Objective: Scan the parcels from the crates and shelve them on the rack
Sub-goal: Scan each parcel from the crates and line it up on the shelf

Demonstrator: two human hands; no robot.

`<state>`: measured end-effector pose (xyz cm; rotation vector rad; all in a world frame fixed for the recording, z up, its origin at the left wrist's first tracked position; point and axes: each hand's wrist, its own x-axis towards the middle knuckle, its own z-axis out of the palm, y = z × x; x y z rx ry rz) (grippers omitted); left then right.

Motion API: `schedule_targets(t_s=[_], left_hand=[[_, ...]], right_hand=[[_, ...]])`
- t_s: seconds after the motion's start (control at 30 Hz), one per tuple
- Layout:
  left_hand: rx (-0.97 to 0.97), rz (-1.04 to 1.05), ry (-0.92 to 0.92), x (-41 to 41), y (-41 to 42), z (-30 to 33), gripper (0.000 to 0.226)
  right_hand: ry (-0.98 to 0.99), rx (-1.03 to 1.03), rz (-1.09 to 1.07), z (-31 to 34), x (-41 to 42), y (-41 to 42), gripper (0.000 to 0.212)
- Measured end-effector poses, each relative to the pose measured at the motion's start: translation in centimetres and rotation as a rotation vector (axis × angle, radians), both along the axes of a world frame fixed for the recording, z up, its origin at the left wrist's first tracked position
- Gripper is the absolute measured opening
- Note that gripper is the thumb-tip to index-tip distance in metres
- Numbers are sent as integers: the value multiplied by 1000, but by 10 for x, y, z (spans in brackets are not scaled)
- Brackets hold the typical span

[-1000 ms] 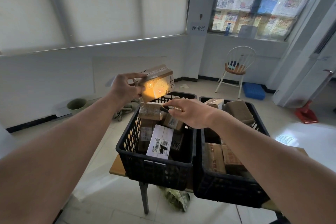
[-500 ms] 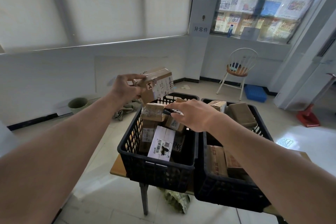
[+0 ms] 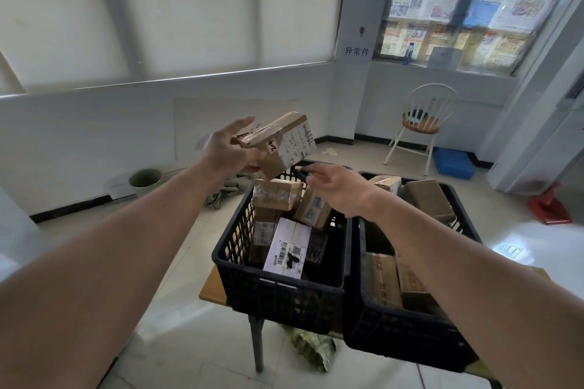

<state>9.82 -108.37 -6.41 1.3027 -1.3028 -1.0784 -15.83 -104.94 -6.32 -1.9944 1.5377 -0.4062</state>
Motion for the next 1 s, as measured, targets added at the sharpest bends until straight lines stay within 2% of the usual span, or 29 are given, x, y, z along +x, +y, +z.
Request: schedule_targets(t_s=[0.13, 0.23, 0.43, 0.57, 0.7, 1.0], left_hand=[[17, 32, 16, -10, 25, 10, 83], [24, 16, 49, -16, 46, 15, 85], [22, 98, -29, -34, 100, 22, 87], [-10, 252, -160, -50, 150, 23, 83], [-8, 419, -265, -64, 208, 32, 86], [5, 682, -356, -64, 371, 55, 114]], right_hand=[[-164, 29, -103, -3, 7, -4, 41], [-247, 37, -95, 4, 11, 0, 42], [-416, 31, 21, 9, 15, 16, 45], [-534, 48, 128, -4, 15, 29, 46], [-565, 6, 242, -4, 24, 55, 48], [-652, -143, 555, 24, 81, 166, 47]])
